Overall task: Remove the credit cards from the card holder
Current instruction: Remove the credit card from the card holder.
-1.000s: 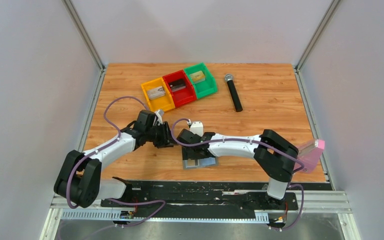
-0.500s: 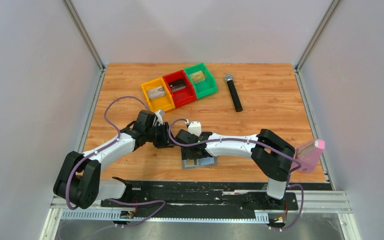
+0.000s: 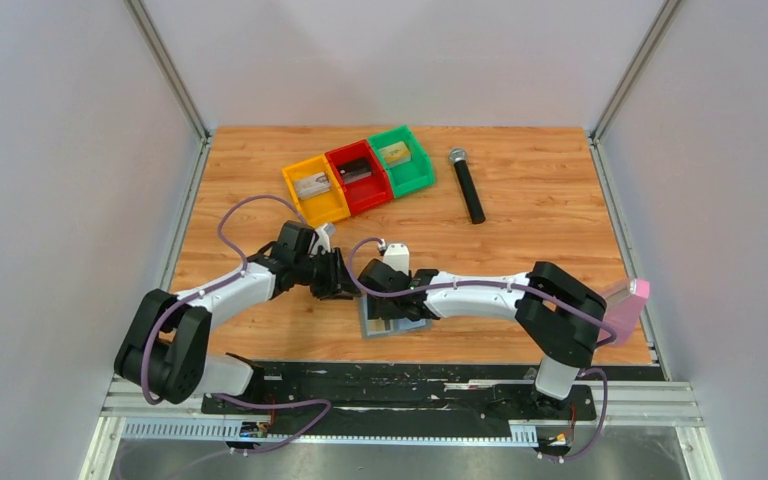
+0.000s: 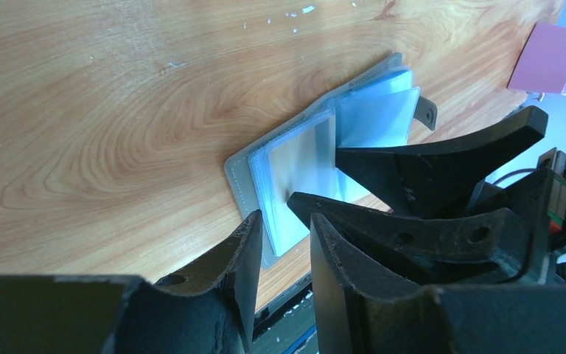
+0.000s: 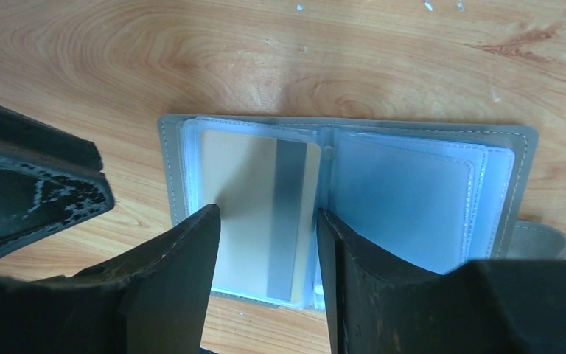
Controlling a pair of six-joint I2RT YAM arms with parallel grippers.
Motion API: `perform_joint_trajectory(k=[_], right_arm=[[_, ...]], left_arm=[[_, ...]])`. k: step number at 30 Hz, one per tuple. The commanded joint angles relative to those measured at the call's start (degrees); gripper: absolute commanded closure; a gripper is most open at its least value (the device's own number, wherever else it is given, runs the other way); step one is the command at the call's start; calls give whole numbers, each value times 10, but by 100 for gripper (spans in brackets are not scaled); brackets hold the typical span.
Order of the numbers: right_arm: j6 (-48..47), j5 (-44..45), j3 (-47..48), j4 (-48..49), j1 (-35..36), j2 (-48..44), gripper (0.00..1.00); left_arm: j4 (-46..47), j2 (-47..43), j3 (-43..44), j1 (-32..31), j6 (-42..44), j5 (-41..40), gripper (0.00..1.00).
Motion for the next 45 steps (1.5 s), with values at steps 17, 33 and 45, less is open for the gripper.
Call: perform_joint_trajectory(k=[17, 33, 45], right_arm=[[-1, -6, 65, -70, 3, 39, 34], [-1, 16, 98, -119, 14, 90, 36], [5, 16, 91, -102, 18, 80, 49]], left_arm=[[-29, -35, 6, 3, 11, -60, 61], [-33, -52, 1, 3, 7, -54, 61], [-26, -50, -9, 4, 6, -44, 61]])
